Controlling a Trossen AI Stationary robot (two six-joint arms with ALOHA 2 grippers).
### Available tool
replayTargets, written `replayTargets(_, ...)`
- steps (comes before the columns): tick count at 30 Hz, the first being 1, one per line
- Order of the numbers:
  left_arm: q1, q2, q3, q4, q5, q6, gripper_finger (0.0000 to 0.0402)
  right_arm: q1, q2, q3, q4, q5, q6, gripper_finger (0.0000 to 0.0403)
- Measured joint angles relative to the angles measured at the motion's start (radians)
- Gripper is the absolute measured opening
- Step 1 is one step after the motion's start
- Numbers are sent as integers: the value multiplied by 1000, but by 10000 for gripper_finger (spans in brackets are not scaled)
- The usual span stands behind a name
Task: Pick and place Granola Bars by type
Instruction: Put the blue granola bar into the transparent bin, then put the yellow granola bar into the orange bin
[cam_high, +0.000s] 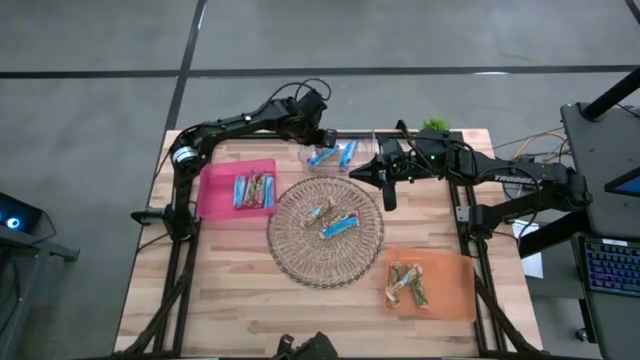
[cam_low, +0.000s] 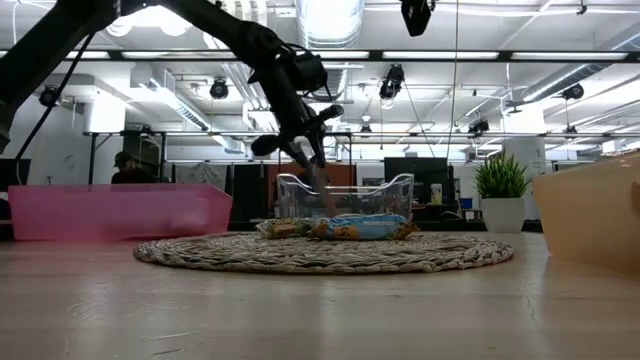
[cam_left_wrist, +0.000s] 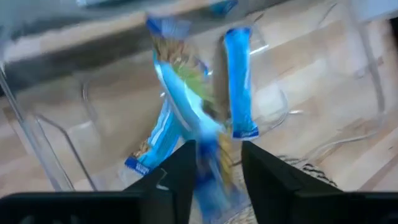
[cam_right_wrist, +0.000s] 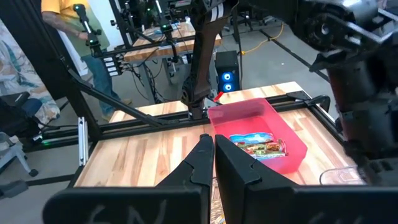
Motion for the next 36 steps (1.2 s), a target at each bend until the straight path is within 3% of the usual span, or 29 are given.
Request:
replayTargets(9, 0, 0, -51, 1, 47, -42, 194, 0, 0, 0, 0, 0, -5, 9)
replayTargets(23, -7, -13, -5, -18, 142, 10, 200, 0, 1, 0, 0, 0, -15, 9)
replayTargets(27, -31, -15, 46, -61, 146, 62, 167, 0, 1, 0, -1, 0, -15, 9)
replayTargets(36, -120, -98, 58, -88, 48, 150, 24, 0, 1, 0, -22, 0, -16, 9)
